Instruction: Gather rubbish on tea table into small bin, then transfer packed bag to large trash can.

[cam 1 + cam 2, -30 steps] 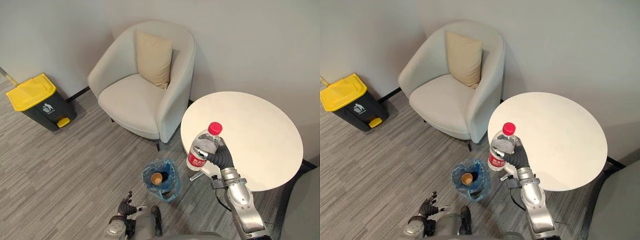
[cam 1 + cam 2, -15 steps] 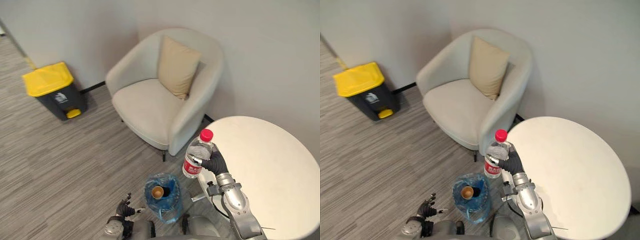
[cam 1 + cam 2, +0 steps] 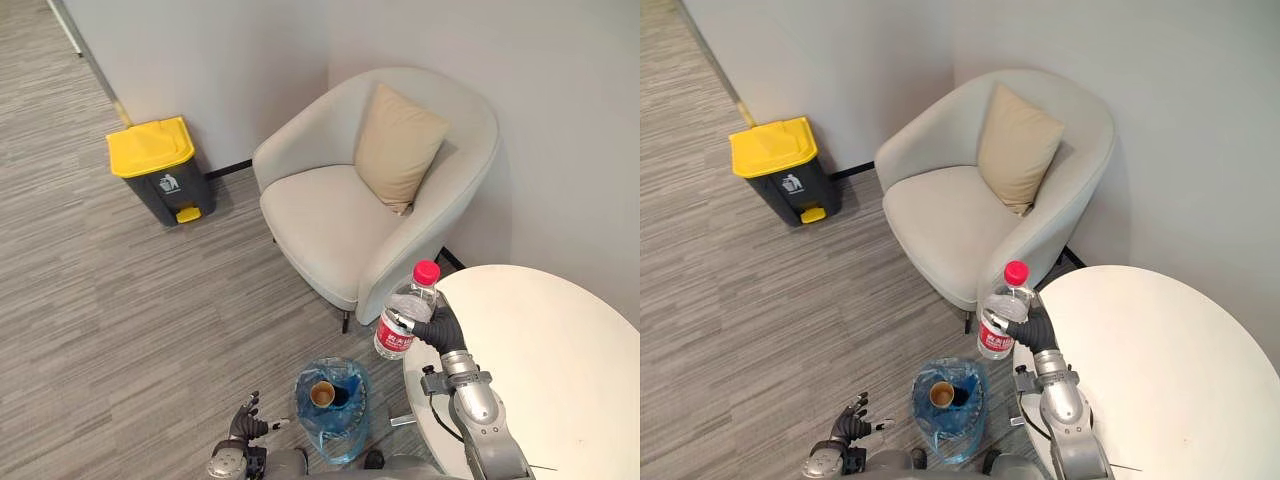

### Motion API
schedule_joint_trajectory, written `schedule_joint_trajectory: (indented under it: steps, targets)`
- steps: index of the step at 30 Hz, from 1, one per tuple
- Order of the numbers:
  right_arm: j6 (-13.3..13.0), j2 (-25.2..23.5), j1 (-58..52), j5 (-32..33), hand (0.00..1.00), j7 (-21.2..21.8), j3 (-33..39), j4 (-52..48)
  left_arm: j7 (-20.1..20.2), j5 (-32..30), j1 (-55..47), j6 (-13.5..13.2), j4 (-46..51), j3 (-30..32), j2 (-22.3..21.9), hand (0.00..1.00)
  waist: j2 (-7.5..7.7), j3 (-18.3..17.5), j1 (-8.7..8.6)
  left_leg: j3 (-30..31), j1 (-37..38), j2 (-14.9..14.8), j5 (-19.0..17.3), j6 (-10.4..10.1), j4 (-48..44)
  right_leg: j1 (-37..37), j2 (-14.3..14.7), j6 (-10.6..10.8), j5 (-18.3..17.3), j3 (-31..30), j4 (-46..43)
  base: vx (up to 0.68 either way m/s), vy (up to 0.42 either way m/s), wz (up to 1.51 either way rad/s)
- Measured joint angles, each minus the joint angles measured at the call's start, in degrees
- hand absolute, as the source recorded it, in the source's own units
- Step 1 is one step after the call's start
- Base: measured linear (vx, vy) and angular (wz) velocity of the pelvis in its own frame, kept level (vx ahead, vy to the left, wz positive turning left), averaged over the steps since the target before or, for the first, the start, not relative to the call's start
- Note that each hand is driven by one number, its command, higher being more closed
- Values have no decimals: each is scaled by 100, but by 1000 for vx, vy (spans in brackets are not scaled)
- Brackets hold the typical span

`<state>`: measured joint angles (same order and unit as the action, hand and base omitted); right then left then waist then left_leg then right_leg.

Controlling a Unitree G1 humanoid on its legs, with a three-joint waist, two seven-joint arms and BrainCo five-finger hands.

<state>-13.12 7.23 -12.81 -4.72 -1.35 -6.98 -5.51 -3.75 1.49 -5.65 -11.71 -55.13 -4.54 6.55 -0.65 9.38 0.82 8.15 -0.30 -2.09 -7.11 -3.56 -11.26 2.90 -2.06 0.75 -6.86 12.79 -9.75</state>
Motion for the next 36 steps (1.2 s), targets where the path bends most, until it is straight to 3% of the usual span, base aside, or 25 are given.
schedule_joint_trajectory:
  steps: [6, 11, 14, 20, 25, 30, 34, 36]
  targets:
    - [-1, -1, 63, -69, 100, -151, -13, 145, -4, 0, 8, -6, 105, -124, 49, 0, 32, 28, 36, 254, -237, 4, 251, -80, 129, -90, -18, -71, 41, 380, -32, -162, -16, 40]
    - [-6, 151, 423, -274, 100, -220, -496, 360, -7, -109, 139, -5, 85, -233, 118, 0, 32, 193, 31, -273, -580, -99, 271, -57, 147, -565, -74, -35, -35, 259, -300, -182, 13, -3]
    - [-9, 357, 959, -338, 100, -205, -928, 563, -14, -120, 379, -6, 82, -282, 155, 0, -25, 531, 59, -381, -915, -93, 412, -37, -27, -1035, -135, -29, -55, 156, -716, -165, 23, -9]
    - [-1, 540, 2287, -524, 100, -222, -1437, 1413, -85, -93, 954, -20, 201, -283, 174, 0, -133, 1249, 161, -422, -2085, 2, 421, -43, -949, -2175, -474, -112, -344, 316, -1923, -141, 12, 19]
    - [51, 578, 3230, -733, 100, -346, -1598, 2158, -196, 17, 1235, -56, 280, -264, 240, 0, -244, 1466, 317, -486, -2885, 5, 338, 56, -1665, -2948, -612, -135, -450, 261, -2539, -86, 51, 5]
    - [102, 559, 3918, -944, 100, -508, -1651, 2729, -294, 25, 1508, -67, 290, 48, 223, 0, -301, 1592, 347, -615, -3904, -25, 34, 153, -2557, -3906, -713, -87, -632, 116, -3288, -119, 62, -8]
    - [131, 582, 4294, -1109, 100, -662, -1642, 2733, -415, 139, 1742, -72, 699, 514, 141, 0, -322, 1819, 355, -1017, -4751, -405, -22, 166, -3094, -4704, -744, -78, -684, 86, -3762, -120, -21, -1]
    - [137, 609, 4531, -1183, 100, -753, -1642, 2792, -424, 225, 1905, -106, 818, 659, 47, 0, -330, 1852, 370, -1002, -5172, -395, -20, 169, -3302, -5122, -802, -99, -715, 81, -4008, -126, -32, 5]
